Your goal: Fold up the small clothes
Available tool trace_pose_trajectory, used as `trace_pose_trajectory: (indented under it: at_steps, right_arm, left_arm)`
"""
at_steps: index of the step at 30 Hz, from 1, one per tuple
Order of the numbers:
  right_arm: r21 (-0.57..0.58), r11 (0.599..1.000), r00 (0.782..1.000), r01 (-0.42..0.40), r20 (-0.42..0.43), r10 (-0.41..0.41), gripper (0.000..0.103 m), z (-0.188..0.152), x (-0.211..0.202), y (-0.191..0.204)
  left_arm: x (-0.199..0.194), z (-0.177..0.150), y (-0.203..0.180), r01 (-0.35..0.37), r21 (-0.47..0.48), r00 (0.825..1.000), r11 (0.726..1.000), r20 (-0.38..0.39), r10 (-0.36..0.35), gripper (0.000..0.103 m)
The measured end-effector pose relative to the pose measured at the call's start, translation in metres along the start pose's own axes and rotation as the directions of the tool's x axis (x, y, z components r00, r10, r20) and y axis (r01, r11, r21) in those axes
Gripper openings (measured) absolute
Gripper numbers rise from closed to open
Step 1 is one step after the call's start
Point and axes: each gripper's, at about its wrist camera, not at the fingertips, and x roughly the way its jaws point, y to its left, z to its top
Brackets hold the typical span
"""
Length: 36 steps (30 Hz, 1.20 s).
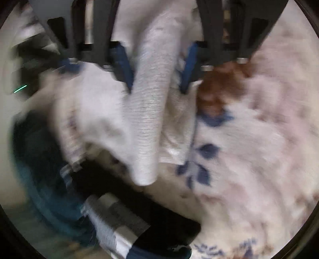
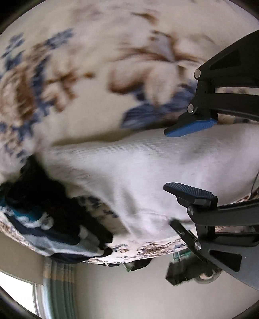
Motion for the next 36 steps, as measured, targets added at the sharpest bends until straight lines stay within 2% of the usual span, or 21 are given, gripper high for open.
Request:
trace_pose_trajectory:
  at_steps: [1, 2, 3, 4, 5, 6, 7, 8, 10, 11, 14, 17, 19, 20, 21, 23, 24, 28, 31, 34, 36]
  right_arm:
    - [0.011, 1.000, 1.000, 0.004, -0.015, -0.004, 0.050, -0.006, 0.009, -0.002]
    - [0.019, 1.000, 1.000, 0.007, -0.025, -0.007, 0.050, -0.012, 0.019, -0.003]
    - [0.019, 1.000, 1.000, 0.009, -0.020, -0.009, 0.050, -0.019, 0.025, -0.006]
    - [0.020, 1.000, 1.000, 0.009, -0.012, -0.009, 0.050, -0.022, 0.028, -0.006]
    - [0.028, 1.000, 1.000, 0.012, 0.000, -0.012, 0.050, -0.025, 0.031, -0.006]
    - [0.048, 0.999, 1.000, 0.014, 0.016, -0.015, 0.050, -0.027, 0.032, -0.007]
    - [0.065, 0.998, 0.999, 0.013, 0.031, -0.015, 0.050, -0.029, 0.031, -0.006]
    - [0.073, 0.997, 0.999, 0.014, 0.043, -0.017, 0.050, -0.031, 0.029, -0.005]
    - [0.090, 0.995, 0.996, 0.031, 0.075, -0.038, 0.050, -0.037, 0.020, 0.000]
    - [0.089, 0.995, 0.995, 0.034, 0.092, -0.042, 0.050, -0.042, 0.015, 0.005]
    - [0.077, 0.995, 0.990, 0.067, 0.118, -0.075, 0.050, -0.052, 0.002, 0.009]
    - [0.044, 0.993, 0.985, 0.106, 0.132, -0.111, 0.050, -0.064, -0.009, 0.015]
    - [0.008, 0.990, 0.980, 0.144, 0.141, -0.143, 0.050, -0.077, -0.015, 0.018]
    - [-0.004, 0.988, 0.978, 0.154, 0.143, -0.152, 0.050, -0.082, -0.017, 0.018]
    - [-0.014, 0.986, 0.977, 0.166, 0.141, -0.162, 0.050, -0.089, -0.015, 0.019]
    - [-0.006, 0.985, 0.977, 0.173, 0.130, -0.171, 0.050, -0.096, -0.011, 0.015]
    - [0.001, 0.985, 0.978, 0.172, 0.122, -0.171, 0.050, -0.099, -0.004, 0.015]
    - [0.033, 0.989, 0.982, 0.146, 0.115, -0.149, 0.050, -0.113, -0.004, 0.002]
    - [0.034, 0.994, 0.986, 0.108, 0.127, -0.111, 0.050, -0.130, -0.016, -0.004]
    - [0.038, 0.997, 0.988, 0.067, 0.134, -0.071, 0.056, -0.159, -0.031, -0.012]
    - [0.053, 0.997, 0.991, 0.050, 0.119, -0.056, 0.059, -0.186, -0.037, -0.019]
  left_arm:
    - [-0.005, 0.002, 0.004, 0.097, -0.039, 0.995, 0.994, 0.003, -0.097, 0.029]
    - [-0.009, 0.005, 0.013, 0.255, -0.104, 0.967, 0.961, 0.019, -0.254, 0.027]
    - [-0.009, 0.007, 0.025, 0.432, -0.191, 0.901, 0.881, 0.048, -0.431, 0.027]
    - [-0.002, 0.010, 0.038, 0.531, -0.266, 0.842, 0.804, 0.060, -0.536, 0.027]
    - [0.007, 0.015, 0.051, 0.513, -0.307, 0.849, 0.802, 0.041, -0.527, 0.027]
    - [0.012, 0.020, 0.061, 0.441, -0.298, 0.890, 0.847, 0.021, -0.456, 0.027]
    - [0.014, 0.024, 0.068, 0.385, -0.284, 0.916, 0.878, 0.001, -0.401, 0.028]
    - [0.015, 0.030, 0.075, 0.352, -0.272, 0.928, 0.896, -0.022, -0.371, 0.028]
    - [0.005, 0.038, 0.080, 0.367, -0.286, 0.921, 0.885, -0.023, -0.389, 0.028]
    - [-0.004, 0.043, 0.078, 0.352, -0.264, 0.929, 0.898, -0.018, -0.370, 0.030]
    - [-0.038, 0.050, 0.062, 0.260, -0.151, 0.966, 0.954, 0.034, -0.258, 0.063]
    - [-0.040, 0.044, 0.023, 0.187, 0.013, 0.981, 0.982, 0.050, -0.187, 0.065]
    - [-0.027, 0.036, -0.001, 0.085, 0.166, 0.995, 0.982, 0.035, -0.092, 0.065]
    - [-0.014, 0.033, -0.012, -0.023, 0.258, 0.999, 0.966, 0.040, 0.013, 0.065]
    - [0.001, 0.031, -0.016, -0.145, 0.312, 0.989, 0.939, 0.056, 0.134, 0.065]
    - [0.026, 0.030, -0.007, -0.252, 0.340, 0.967, 0.906, 0.048, 0.251, 0.069]
    - [0.037, 0.036, 0.007, -0.235, 0.303, 0.970, 0.924, 0.016, 0.241, 0.074]
    - [0.006, 0.046, 0.015, -0.122, 0.216, 0.991, 0.969, -0.026, 0.130, 0.074]
    - [-0.043, 0.026, 0.002, -0.064, 0.247, 0.998, 0.967, 0.014, 0.062, 0.073]
    - [-0.076, -0.017, -0.002, -0.105, 0.298, 0.994, 0.949, 0.009, 0.107, 0.088]
    - [-0.088, -0.048, 0.002, -0.112, 0.298, 0.992, 0.948, -0.023, 0.124, 0.091]
